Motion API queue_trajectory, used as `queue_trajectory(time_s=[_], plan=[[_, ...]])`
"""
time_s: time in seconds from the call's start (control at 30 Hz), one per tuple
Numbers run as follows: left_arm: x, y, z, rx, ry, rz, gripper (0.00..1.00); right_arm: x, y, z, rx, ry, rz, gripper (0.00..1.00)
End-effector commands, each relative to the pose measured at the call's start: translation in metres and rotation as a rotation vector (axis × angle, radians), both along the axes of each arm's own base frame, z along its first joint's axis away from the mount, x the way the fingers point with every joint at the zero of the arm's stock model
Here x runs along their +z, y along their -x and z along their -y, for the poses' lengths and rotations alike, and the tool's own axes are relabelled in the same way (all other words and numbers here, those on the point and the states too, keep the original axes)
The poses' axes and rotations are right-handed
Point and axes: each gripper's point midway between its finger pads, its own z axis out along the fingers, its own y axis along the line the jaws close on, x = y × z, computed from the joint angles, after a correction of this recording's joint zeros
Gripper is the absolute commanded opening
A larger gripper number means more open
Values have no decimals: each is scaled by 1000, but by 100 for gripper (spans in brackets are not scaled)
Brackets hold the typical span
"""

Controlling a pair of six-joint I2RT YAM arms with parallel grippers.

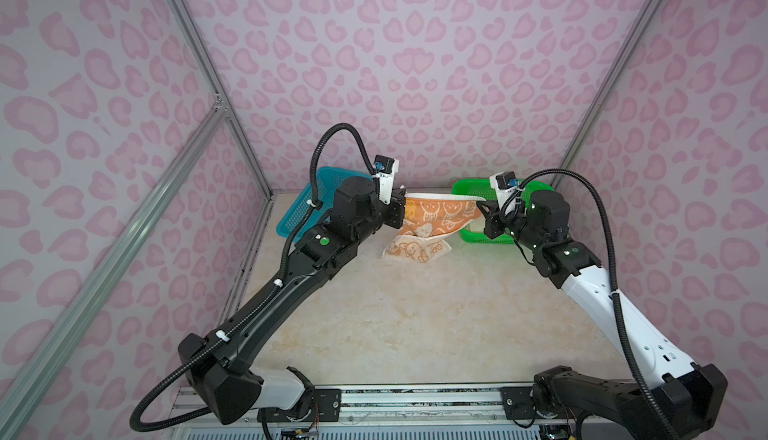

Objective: Fold and stack the towels

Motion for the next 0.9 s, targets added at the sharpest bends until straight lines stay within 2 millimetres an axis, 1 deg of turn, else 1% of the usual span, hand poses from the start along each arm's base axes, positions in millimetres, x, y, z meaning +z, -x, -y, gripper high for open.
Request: queue_trajectory(time_s=[0.0, 0.07, 0.1, 0.13, 0.17, 0.23, 0.27, 0.3, 0.33, 0.37, 0.4, 0.43, 0.5, 0.57, 0.6, 0.67, 0.7, 0.77, 0.87], plan=[[44, 7, -21, 62, 43, 122, 3, 24, 9, -2, 45, 32, 46, 0], [59, 17, -27, 48, 62, 159, 3, 42, 16, -5, 77, 32, 79, 0], [63, 22, -26, 28, 68, 170, 3, 48, 17, -5, 86, 39, 87, 0], [64, 27, -24, -1, 62, 171, 3, 51, 18, -6, 92, 45, 86, 0], [60, 32, -21, -36, 47, 156, 3, 53, 18, -6, 95, 52, 80, 0], [48, 33, -18, -53, 21, 114, 3, 50, 19, -9, 114, 53, 69, 0], [39, 32, -17, -55, 8, 92, 3, 47, 20, -12, 131, 50, 64, 0], [29, 31, -16, -55, -3, 74, 3, 40, 21, -14, 142, 46, 50, 0], [8, 28, -13, -54, -18, 38, 2, 33, 22, -16, 153, 44, 37, 0], [-7, 27, -11, -58, -22, 16, 2, 22, 24, -19, 170, 44, 17, 0], [-27, 24, -9, -55, -28, -18, 2, 10, 24, -22, 174, 46, -3, 0], [-40, 22, -8, -49, -21, -38, 2, -1, 25, -23, 175, 50, -22, 0], [-78, 17, -4, -35, -8, -89, 2, -28, 26, -29, 181, 52, -53, 0], [-109, 14, -2, -7, 4, -129, 2, -54, 25, -32, 179, 51, -91, 0], [-128, 14, -1, 4, 3, -151, 2, -71, 26, -34, 178, 60, -113, 0], [-152, 16, 2, 23, -11, -159, 2, -99, 25, -34, 155, 92, -136, 0], [-167, 19, 3, 34, -27, -168, 2, -114, 26, -33, 150, 112, -147, 0], [-188, 28, 7, 29, -54, -182, 2, -137, 26, -32, 133, 146, -155, 0], [-223, 42, 11, 36, -113, -206, 3, -165, 25, -28, 104, 184, -159, 0]])
